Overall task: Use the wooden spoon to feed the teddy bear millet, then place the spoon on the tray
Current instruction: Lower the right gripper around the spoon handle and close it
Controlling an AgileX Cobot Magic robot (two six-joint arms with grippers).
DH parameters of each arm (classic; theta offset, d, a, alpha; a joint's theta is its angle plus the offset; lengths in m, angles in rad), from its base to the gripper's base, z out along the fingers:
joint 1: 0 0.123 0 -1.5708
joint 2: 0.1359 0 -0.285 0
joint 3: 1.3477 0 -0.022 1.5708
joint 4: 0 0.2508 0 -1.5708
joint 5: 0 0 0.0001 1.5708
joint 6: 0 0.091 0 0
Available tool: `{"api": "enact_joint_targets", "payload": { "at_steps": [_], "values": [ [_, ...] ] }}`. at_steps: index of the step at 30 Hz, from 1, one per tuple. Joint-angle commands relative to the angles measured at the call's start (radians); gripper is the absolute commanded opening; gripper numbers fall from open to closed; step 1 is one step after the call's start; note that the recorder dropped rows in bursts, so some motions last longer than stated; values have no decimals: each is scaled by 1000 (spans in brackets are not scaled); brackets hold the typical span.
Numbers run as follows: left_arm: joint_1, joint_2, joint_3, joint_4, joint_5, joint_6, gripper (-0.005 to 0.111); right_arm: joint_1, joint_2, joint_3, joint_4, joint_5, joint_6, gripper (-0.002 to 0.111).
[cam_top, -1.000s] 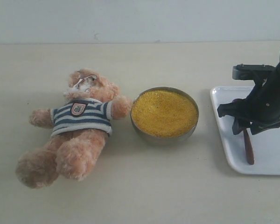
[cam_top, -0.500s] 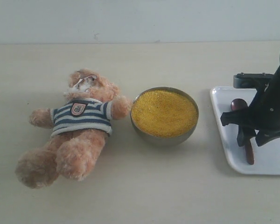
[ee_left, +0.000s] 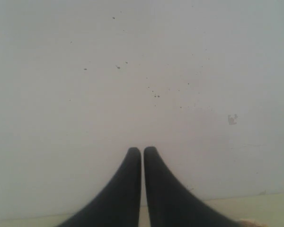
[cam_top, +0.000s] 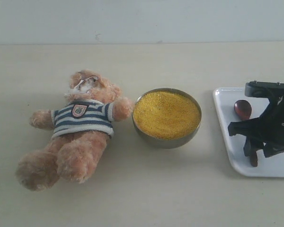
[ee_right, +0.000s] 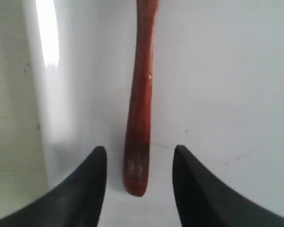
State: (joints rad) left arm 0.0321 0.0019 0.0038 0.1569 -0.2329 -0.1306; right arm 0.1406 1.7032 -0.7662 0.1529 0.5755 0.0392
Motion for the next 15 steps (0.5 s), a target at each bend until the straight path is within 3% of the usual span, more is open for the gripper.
{"api": "enact_joint_targets", "payload": {
  "at_steps": [1,15],
  "values": [
    [-7,-2,-4,-4,-1,-4,4,-2,-27,5,7,-22,4,42],
    [-7,-2,-4,-4,-4,-4,4,-2,44,5,-3,-100,7,42]
  ]
}}
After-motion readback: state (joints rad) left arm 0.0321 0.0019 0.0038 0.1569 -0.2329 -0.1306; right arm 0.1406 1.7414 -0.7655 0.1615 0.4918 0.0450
